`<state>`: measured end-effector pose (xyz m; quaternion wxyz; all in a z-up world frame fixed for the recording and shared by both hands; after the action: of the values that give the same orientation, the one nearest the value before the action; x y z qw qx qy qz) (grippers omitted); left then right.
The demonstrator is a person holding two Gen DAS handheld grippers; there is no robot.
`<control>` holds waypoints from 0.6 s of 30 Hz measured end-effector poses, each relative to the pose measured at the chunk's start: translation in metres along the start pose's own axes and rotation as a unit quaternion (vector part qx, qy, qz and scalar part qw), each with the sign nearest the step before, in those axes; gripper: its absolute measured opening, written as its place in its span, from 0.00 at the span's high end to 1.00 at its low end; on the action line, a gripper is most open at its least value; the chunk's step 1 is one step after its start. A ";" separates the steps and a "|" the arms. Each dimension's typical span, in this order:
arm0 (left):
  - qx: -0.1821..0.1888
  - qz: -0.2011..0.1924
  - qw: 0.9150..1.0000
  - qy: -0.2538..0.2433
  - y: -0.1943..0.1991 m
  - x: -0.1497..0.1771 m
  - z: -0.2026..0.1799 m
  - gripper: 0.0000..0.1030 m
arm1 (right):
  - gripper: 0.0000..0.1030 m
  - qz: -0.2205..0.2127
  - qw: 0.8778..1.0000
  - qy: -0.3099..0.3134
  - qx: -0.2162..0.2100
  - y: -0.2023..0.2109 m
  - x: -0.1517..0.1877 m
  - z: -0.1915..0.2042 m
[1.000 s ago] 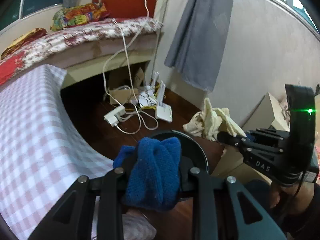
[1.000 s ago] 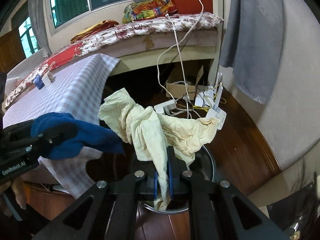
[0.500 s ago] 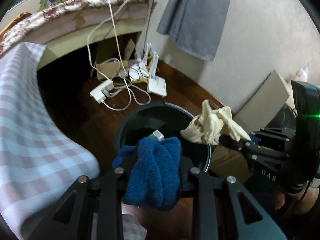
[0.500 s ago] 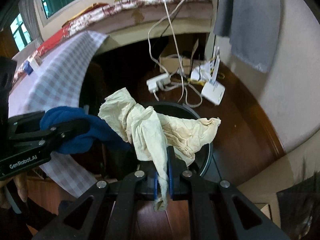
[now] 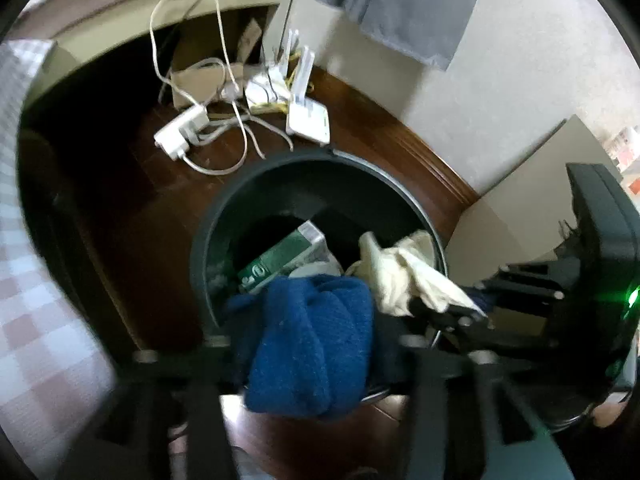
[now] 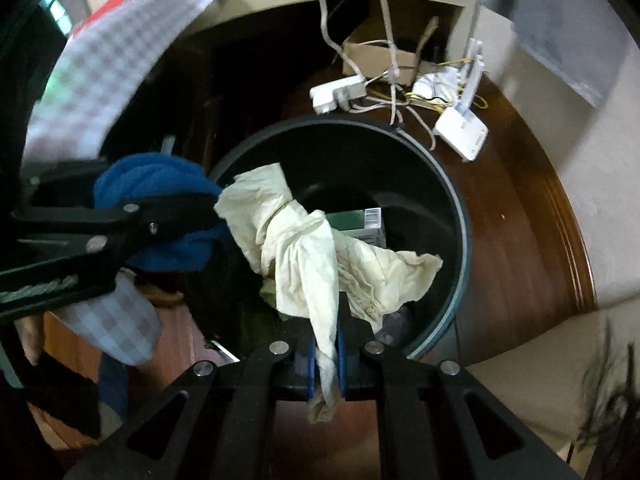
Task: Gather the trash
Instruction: 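Open both tools to drop the cloths into the bin, then move both tools back over the table toward the cup and carton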
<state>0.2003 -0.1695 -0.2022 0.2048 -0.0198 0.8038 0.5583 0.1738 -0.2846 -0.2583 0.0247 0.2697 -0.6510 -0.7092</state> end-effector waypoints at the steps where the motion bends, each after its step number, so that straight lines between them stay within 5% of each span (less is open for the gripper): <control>1: -0.030 -0.008 1.000 -0.004 -0.001 0.000 0.002 0.22 | 0.65 0.014 1.000 0.003 0.020 -0.006 0.001 -0.004; 2: -0.038 -0.012 0.999 -0.007 0.000 0.000 0.004 0.20 | 0.27 0.014 0.999 0.003 0.030 -0.007 0.003 -0.006; 3: -0.043 -0.013 0.999 -0.007 0.001 0.002 0.005 0.18 | 0.20 0.004 0.999 -0.001 0.034 -0.005 0.003 -0.009; 7: -0.058 -0.022 0.998 -0.002 0.004 0.005 0.011 0.07 | 0.19 0.003 0.998 -0.032 0.046 -0.001 0.010 -0.024; 10: -0.069 -0.025 0.997 -0.003 0.003 0.005 0.012 0.07 | 0.01 0.001 0.997 -0.046 0.055 0.002 0.013 -0.032; 18: -0.073 -0.042 0.996 -0.004 0.018 0.004 0.006 0.06 | 0.00 -0.038 0.994 -0.069 0.079 0.030 0.010 -0.045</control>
<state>0.1943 -0.1562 -0.1892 0.2297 -0.0661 0.7586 0.6061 0.1744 -0.3335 -0.2338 -0.0682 0.2458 -0.6947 -0.6725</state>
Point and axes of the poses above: each gripper's, at about its wrist camera, not at the fingertips, and y roughly against the way its jaws point, z to its left, x to its underside, the point moved 5 cm from there along -y, roughly the way its jaws point, and after that the axes turned 10 degrees about y, right-handed, at the moved point
